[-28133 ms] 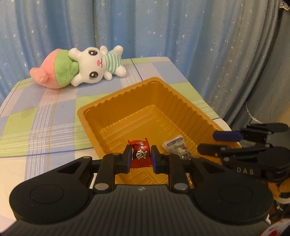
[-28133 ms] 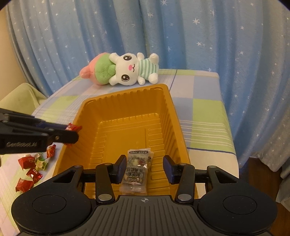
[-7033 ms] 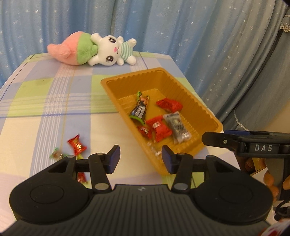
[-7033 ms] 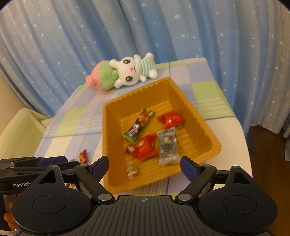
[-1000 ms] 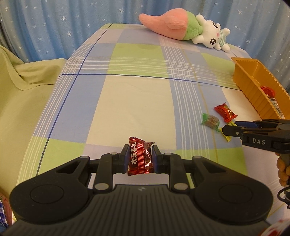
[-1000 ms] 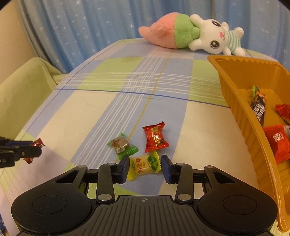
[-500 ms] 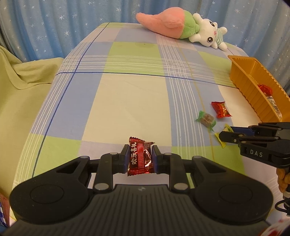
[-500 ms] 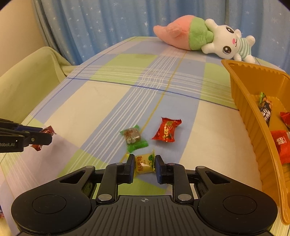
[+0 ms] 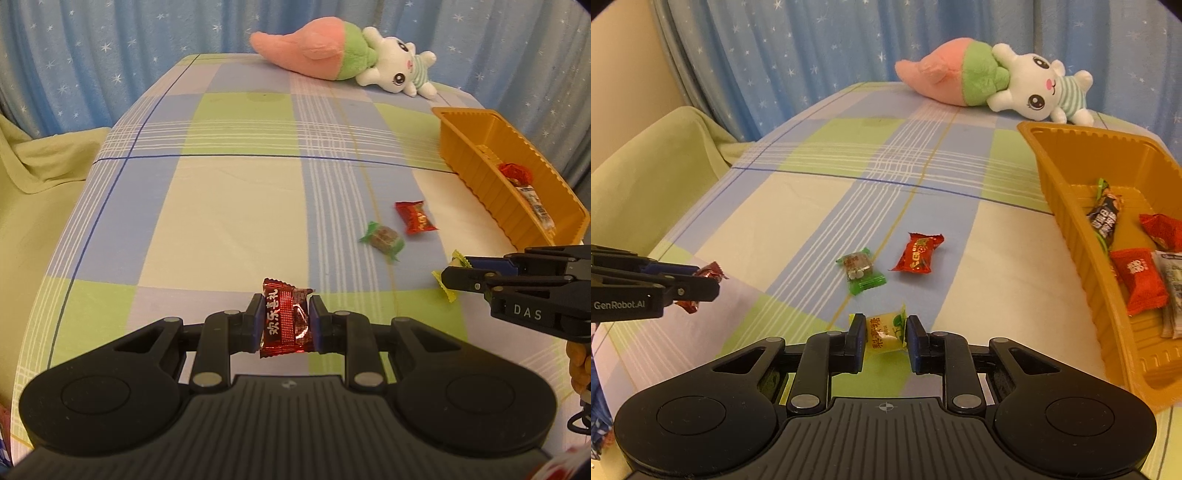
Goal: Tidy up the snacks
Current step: 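Close the right gripper on the yellow candy and lift it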
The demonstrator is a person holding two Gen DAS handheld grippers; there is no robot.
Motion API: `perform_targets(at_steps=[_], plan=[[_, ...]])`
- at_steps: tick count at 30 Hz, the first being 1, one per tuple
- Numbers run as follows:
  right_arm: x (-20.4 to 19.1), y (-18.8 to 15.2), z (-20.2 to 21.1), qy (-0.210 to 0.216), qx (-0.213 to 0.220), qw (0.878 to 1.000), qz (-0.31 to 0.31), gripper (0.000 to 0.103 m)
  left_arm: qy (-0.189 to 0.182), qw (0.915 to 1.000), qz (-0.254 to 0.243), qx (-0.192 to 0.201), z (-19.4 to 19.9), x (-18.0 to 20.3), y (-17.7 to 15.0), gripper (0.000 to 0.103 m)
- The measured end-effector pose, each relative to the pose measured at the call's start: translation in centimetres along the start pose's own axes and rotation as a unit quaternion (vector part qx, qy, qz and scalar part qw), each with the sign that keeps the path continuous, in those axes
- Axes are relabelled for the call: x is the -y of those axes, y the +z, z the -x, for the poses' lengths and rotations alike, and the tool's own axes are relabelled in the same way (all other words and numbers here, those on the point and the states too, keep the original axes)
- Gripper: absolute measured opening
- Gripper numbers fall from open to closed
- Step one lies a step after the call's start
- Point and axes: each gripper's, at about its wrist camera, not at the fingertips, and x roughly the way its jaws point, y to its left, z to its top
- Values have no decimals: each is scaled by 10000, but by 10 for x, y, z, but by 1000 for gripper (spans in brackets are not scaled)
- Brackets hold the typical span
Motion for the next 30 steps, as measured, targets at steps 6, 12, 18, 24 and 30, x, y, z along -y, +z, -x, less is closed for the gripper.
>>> perform_targets(at_steps=[6,12,18,24,30], plan=[[6,-4,18,30,90,9999,-85,23,-77,9999,-101,49,8,18,-2,23],[14,-9,38,64,201,9996,-178,23,-214,9996,-166,102,16,40,-2,23],[29,-16,64,69,344,9988,-342,23,-379,9986,-313,200,25,69,1,23],[53,-24,93,-18,471,9974,-548,23,-604,9963,-532,287,30,106,8,23],[85,-31,126,-188,639,9949,-762,23,-847,9930,-726,376,31,146,16,23]])
